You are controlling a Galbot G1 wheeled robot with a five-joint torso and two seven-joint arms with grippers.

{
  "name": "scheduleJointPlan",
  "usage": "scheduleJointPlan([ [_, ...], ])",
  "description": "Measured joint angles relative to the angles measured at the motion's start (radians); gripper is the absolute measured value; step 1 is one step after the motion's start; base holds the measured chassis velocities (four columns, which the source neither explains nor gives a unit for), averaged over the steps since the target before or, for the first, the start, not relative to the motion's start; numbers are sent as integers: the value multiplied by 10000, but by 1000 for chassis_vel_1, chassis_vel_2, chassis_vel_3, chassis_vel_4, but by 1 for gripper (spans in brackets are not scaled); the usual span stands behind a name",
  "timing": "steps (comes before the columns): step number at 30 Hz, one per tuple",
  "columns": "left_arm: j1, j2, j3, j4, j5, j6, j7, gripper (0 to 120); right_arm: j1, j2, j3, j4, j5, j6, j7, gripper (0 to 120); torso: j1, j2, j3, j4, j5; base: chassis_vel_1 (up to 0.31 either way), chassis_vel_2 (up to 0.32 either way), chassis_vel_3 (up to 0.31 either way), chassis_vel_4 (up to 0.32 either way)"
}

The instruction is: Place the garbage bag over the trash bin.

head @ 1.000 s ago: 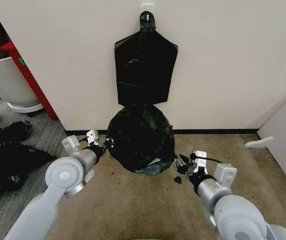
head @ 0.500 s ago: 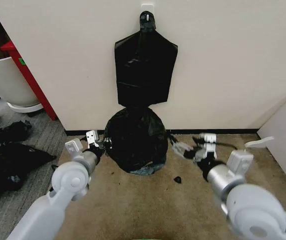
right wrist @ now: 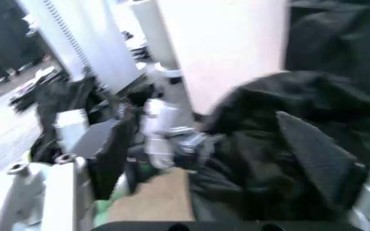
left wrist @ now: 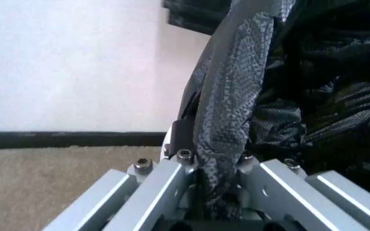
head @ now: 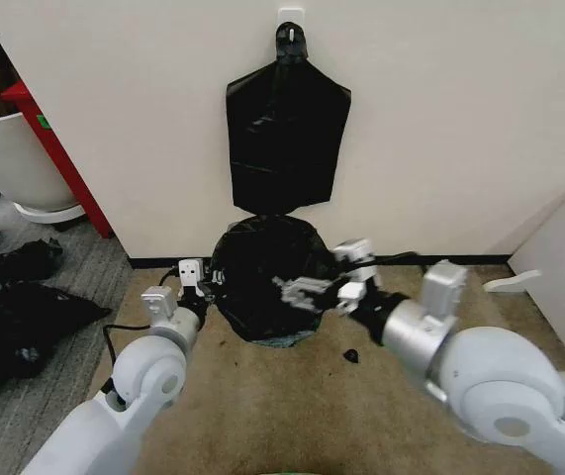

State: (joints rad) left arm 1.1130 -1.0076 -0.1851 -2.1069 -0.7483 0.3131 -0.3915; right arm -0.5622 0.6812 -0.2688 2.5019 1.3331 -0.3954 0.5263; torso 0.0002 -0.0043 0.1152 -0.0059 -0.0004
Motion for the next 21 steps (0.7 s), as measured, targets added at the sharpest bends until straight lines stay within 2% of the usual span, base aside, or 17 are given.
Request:
scheduleJointPlan([
  [2,-8,-2,58,-3,83,-10,19,0,274,163,-381,-1,71,2,205,73,0,0,-1,0,4,0,0,0,0],
  [4,-16,-27,189,-57,335,-19,58,0,1000,727,-1246,-68,364,19,1207,65,0,0,-1,-2,4,0,0,0,0],
  [6,65,-43,237,-134,660,-69,161,0,1813,1488,-2127,-292,901,-185,3093,55,0,0,1,-1,3,0,0,0,0],
  [7,65,-43,237,-134,660,-69,161,0,1813,1488,-2127,-292,901,-185,3093,55,0,0,1,-1,3,0,0,0,0],
  [9,188,-47,237,-167,849,-104,210,0,2403,2236,-2633,-543,1530,-309,4813,47,0,0,0,2,3,0,0,0,0],
  [12,342,-53,233,-226,1005,-156,245,0,2827,3001,-3260,-1206,1345,-426,6198,34,0,0,0,2,2,0,0,0,0],
  [13,342,-53,233,-226,1005,-156,245,0,2827,3001,-3260,-1206,1345,-426,6198,34,0,0,0,2,2,0,0,0,0],
  [18,416,-61,156,-257,1176,-207,275,0,3008,3700,-3812,-2039,950,-553,7430,14,0,0,0,0,2,0,0,0,0],
  [20,416,-61,156,-257,1176,-207,275,0,3008,3700,-3812,-2039,950,-553,7430,14,0,0,0,0,2,0,0,0,0],
  [21,442,-77,108,-274,1243,-221,274,0,3072,3919,-4008,-2371,764,-576,7761,7,0,0,0,0,1,0,0,0,0],
])
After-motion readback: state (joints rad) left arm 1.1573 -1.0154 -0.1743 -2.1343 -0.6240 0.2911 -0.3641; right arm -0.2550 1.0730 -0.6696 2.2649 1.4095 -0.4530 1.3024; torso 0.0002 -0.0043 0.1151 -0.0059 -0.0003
